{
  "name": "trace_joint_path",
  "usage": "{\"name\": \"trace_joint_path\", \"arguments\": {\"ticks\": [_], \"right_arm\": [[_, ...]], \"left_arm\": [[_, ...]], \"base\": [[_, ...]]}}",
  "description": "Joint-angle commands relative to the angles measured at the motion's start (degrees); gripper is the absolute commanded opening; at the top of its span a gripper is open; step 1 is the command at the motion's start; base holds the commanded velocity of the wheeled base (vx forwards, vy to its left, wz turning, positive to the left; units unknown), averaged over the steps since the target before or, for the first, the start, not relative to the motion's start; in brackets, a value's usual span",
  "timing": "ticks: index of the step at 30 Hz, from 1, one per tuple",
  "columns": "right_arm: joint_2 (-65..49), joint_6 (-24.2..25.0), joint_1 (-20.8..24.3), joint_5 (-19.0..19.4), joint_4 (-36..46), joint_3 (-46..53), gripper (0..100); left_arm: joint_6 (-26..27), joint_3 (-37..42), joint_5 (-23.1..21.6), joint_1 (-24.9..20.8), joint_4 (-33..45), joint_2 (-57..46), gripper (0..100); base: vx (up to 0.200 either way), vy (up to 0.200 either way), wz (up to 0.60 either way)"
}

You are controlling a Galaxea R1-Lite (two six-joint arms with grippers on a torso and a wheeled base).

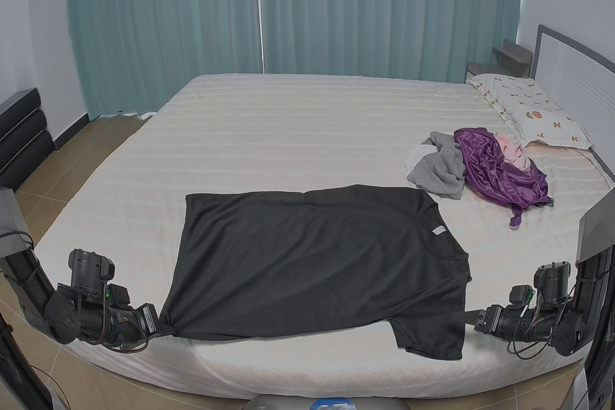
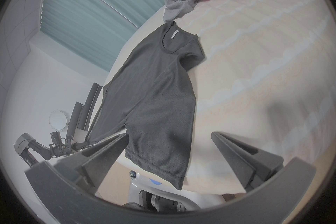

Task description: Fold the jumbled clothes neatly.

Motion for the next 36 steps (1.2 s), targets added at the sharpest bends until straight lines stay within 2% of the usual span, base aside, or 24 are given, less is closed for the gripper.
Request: {"name": "trace_joint_path", "arguments": {"ticks": [1, 12, 17, 22, 27, 36], "right_arm": [[1.3, 0.0, 0.4, 0.1, 0.0, -0.1, 100], [3.0, 1.2, 2.1, -0.1, -1.3, -2.0, 100], [3.7, 4.1, 2.6, -0.5, -2.6, -4.1, 100], [5.1, 4.6, 3.8, -1.8, -2.6, -5.0, 100], [7.7, 4.7, 4.9, -5.2, -2.6, -7.4, 100], [8.0, 5.8, 5.0, -5.3, -2.5, -8.9, 100]], "left_arm": [[0.0, 0.0, 0.0, 0.0, 0.0, -0.1, 0], [0.0, -0.1, 0.0, 0.0, 0.0, -0.1, 0], [0.0, -0.1, 0.0, 0.0, 0.0, -0.4, 0], [0.0, -0.1, 0.0, 0.0, 0.0, -0.5, 0], [0.0, -0.1, 0.0, 0.0, 0.0, -0.6, 0], [0.0, -0.1, 0.0, 0.0, 0.0, -0.9, 0]], "base": [[0.000, 0.000, 0.00], [0.000, 0.000, 0.00], [0.000, 0.000, 0.00], [0.000, 0.000, 0.00], [0.000, 0.000, 0.00], [0.000, 0.000, 0.00]]}}
